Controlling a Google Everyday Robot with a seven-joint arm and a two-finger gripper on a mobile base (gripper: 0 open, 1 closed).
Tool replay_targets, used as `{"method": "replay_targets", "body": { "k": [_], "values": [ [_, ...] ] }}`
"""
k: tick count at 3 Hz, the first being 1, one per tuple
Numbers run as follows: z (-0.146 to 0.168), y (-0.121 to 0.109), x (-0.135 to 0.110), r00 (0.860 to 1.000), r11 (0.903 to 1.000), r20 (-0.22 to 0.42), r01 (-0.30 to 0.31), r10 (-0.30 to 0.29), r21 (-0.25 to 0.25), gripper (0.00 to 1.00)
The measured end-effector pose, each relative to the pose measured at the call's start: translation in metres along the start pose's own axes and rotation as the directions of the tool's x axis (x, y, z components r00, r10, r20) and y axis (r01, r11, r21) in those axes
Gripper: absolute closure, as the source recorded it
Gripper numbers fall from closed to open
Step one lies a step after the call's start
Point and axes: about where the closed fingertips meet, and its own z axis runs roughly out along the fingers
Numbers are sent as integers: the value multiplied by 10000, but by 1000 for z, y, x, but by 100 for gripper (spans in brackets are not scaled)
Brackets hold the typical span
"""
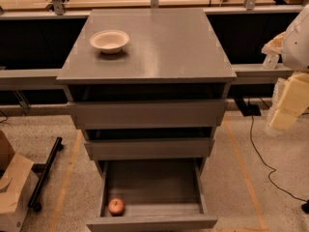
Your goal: Pick apple from bottom drawer and place on counter
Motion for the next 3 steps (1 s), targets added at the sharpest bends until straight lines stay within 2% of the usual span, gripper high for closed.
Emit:
{"method": "replay_targets", "body": {
  "k": [2,3],
  "values": [
    [12,3,1,9998,9999,149,-131,131,-35,0],
    [43,10,9,9979,9978,219,-599,605,-275,0]
  ]
}}
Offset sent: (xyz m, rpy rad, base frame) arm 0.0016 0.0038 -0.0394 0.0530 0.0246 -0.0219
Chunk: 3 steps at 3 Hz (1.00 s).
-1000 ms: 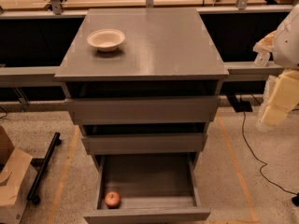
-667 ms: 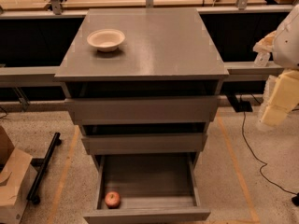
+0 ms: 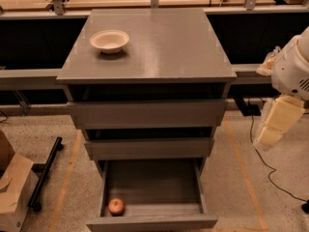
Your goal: Pick apple from bottom drawer and place on counter
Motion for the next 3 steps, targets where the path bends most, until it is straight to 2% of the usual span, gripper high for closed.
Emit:
{"method": "replay_targets", "body": {
  "k": [1,2,3],
  "values": [
    [0,0,0,10000,10000,0,0,0,0,0],
    [20,7,-4,9980,9978,474,-388,413,-539,0],
    [73,12,-17,9779,9840,1675,-1010,1254,-1470,0]
  ]
}}
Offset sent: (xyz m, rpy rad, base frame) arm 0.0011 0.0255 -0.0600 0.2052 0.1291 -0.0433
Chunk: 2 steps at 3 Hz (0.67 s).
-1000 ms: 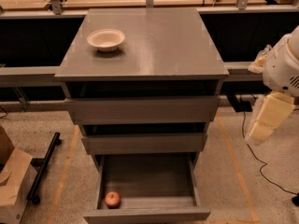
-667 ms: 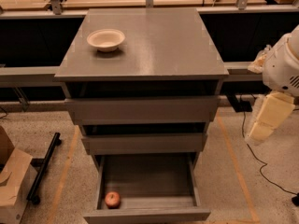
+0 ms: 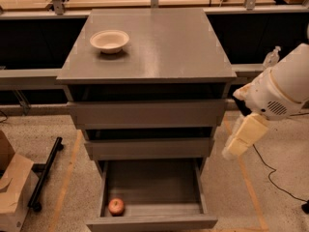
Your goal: Pick apple from bottom drawer and place on counter
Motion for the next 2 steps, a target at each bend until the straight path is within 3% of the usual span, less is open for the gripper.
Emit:
{"method": "replay_targets", "body": {
  "k": [1,2],
  "values": [
    [55,-12,-16,9949,9988,971,-232,273,-423,0],
    [124,-24,-34,9911,9965,1303,-157,265,-827,0]
  ]
}}
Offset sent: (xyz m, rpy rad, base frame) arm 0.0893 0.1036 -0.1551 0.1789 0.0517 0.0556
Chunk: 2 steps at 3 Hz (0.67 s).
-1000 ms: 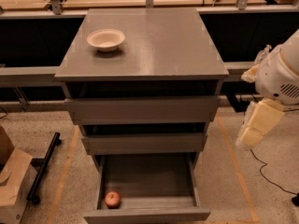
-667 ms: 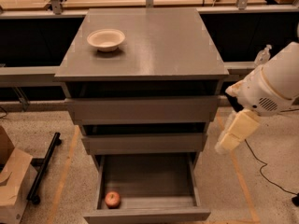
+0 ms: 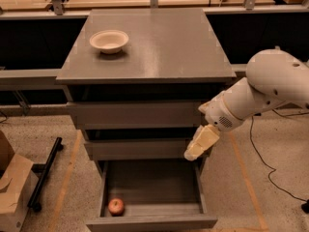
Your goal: Pick apple from bottom drawer and place on counter
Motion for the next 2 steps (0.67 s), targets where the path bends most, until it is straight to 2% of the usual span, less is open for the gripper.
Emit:
{"method": "replay_targets", "body": {
  "k": [1,2],
  "values": [
    [-1,2,1,10000,10000,-55,-26,26,47,0],
    [16,3,14,9993,9983,-77,-358,362,470,0]
  ]
}}
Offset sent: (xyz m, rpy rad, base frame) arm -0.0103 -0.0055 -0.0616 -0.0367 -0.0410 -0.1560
